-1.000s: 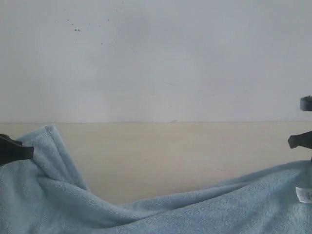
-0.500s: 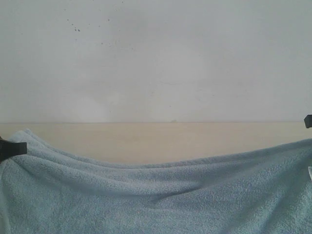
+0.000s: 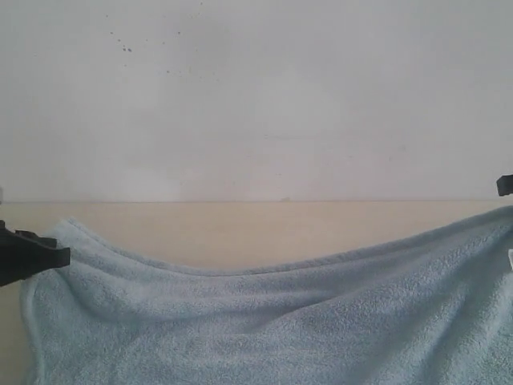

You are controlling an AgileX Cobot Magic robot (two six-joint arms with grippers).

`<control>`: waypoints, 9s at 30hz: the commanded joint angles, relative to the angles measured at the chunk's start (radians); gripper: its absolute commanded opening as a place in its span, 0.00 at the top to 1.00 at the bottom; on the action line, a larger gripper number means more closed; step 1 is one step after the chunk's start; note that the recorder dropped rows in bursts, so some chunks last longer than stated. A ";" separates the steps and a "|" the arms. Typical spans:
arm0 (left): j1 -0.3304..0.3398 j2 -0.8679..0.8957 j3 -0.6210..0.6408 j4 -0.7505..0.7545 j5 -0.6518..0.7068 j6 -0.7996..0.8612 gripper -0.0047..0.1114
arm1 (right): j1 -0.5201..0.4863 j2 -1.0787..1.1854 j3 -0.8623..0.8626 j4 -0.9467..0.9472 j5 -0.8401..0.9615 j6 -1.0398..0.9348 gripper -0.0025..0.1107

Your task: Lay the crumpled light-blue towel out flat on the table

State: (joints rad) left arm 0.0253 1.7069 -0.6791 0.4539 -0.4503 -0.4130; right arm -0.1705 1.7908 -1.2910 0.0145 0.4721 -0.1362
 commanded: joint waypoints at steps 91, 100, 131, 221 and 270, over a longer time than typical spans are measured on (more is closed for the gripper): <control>-0.291 0.057 0.074 1.240 -0.091 -0.665 0.93 | 0.210 -0.044 0.372 -0.155 0.199 0.034 0.98; -0.291 0.113 0.058 1.291 -0.073 -0.605 0.93 | 0.210 -0.020 0.372 -0.151 0.223 0.034 0.98; -0.291 0.115 0.036 1.281 -0.128 -0.626 0.93 | 0.210 0.035 0.372 -0.096 0.380 0.037 0.98; -0.287 0.115 -0.112 0.712 -0.073 -0.288 0.93 | 0.210 -0.096 0.520 -0.341 0.294 0.335 0.98; -0.287 -0.142 0.286 0.542 0.723 -0.446 0.93 | 0.210 -0.264 0.520 -0.101 -0.308 0.416 0.98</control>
State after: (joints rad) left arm -0.2613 1.5714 -0.3995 1.0413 0.2602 -0.8504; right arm 0.0430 1.5273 -0.7683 -0.0989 0.1728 0.2781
